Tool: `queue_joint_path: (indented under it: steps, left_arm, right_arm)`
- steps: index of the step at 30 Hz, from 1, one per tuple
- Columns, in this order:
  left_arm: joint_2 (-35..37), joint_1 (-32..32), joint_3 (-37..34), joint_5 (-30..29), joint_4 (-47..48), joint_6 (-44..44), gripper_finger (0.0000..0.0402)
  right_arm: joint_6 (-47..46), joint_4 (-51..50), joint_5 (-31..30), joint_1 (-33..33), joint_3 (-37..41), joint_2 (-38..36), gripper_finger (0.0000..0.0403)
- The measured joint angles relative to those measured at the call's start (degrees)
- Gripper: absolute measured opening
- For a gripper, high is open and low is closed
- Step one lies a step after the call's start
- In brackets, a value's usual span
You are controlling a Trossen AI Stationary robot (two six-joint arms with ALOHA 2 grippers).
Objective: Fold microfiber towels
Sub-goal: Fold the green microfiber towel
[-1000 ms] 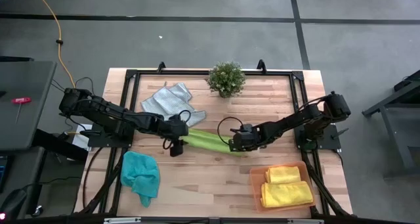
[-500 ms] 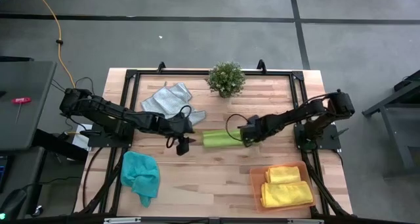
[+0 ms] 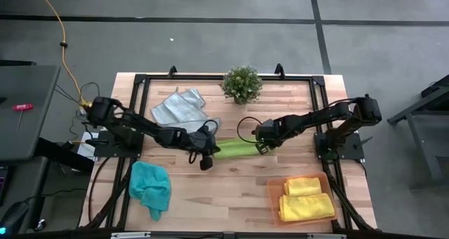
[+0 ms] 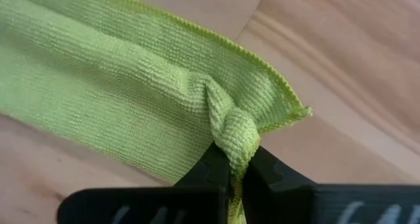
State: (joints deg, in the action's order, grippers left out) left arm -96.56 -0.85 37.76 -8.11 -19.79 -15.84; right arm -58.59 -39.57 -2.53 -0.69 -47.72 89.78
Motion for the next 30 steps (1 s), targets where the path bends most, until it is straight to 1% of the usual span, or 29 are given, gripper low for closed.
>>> queue_joint_path:
  steps: [3, 6, 10, 14, 18, 21, 30]
  left_arm:
    - [-3.08, -0.01, 0.0, -0.27, -1.55, -0.57, 0.0003]
    - [-5.78, 0.11, 0.0, -0.3, -1.21, -0.62, 0.0004]
    - [-7.65, 0.67, 0.22, -0.28, -1.81, -1.84, 0.0001]
    - [-7.94, 0.84, 0.2, -0.38, -1.75, -3.06, 0.0001]
    - [-7.97, 0.82, 0.15, -0.77, -1.69, -2.6, 0.0001]
    - [-8.02, 0.84, 0.13, -0.83, -1.61, -2.6, 0.0]
    - [-8.13, 0.84, 0.09, -1.06, -1.49, -2.03, 0.0]
  right_arm:
    - [0.12, 0.21, 2.0, -0.11, -0.02, -0.13, 0.0001]
    - [0.62, 0.18, 4.0, -0.23, -0.05, -1.71, 0.0001]
    - [0.57, 0.33, 4.81, -0.52, -0.09, -6.15, 0.0001]
    - [-0.88, 1.76, 7.58, -0.52, -0.11, -10.63, 0.0]
    - [-3.14, 6.99, 9.73, -1.06, -0.13, -13.2, 0.0]
    - [-4.5, 13.63, 9.93, -1.76, -0.17, -13.51, 0.0]
    - [-7.45, 32.8, 9.38, -3.15, -0.2, -10.11, 0.0]
